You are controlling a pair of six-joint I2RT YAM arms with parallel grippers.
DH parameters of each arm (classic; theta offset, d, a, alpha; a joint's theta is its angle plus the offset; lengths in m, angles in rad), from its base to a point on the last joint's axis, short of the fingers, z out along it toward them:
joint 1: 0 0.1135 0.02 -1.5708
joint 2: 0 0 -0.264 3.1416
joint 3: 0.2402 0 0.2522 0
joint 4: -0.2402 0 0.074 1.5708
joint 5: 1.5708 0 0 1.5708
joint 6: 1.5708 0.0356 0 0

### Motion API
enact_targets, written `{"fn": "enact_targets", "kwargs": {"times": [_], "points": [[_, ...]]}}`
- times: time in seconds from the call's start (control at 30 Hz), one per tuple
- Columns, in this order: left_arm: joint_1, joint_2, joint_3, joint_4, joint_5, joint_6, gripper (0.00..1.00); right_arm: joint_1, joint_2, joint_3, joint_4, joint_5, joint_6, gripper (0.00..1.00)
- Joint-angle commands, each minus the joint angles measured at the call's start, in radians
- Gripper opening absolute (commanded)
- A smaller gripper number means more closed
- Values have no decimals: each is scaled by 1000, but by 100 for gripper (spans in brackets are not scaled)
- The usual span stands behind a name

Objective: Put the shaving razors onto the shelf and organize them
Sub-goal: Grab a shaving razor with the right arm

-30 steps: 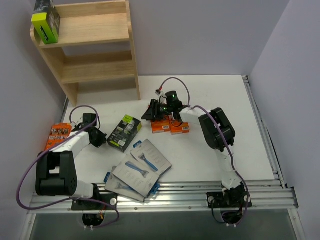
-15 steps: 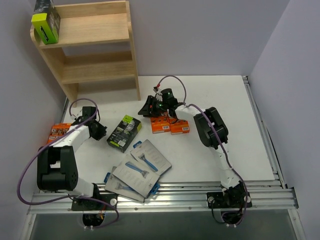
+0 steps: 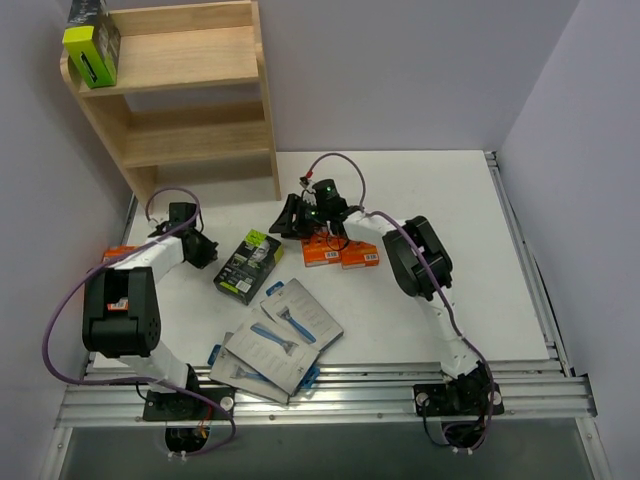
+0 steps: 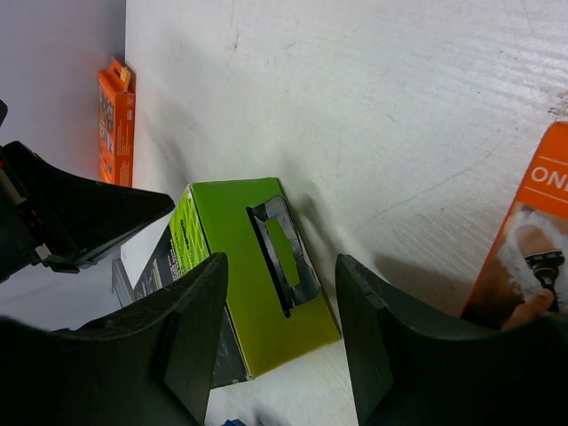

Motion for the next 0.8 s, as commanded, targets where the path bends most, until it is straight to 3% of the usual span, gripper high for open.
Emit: {"fn": "enact_targets", "kwargs": {"times": [0.0,0.47,0.67,0.77], "points": [[-4,35,69,94,37,0,2,24,43,-5,-116,32,32,48],[-98,104,97,139,43,-35,2,81,0,-127,-61,6,184,46],[-125,114,89,169,48,-53,2,103,-26,-178,11,-29,262,34],[-133,115,91,171,48,-58,2,100,-44,-201,81,-49,303,18]]}}
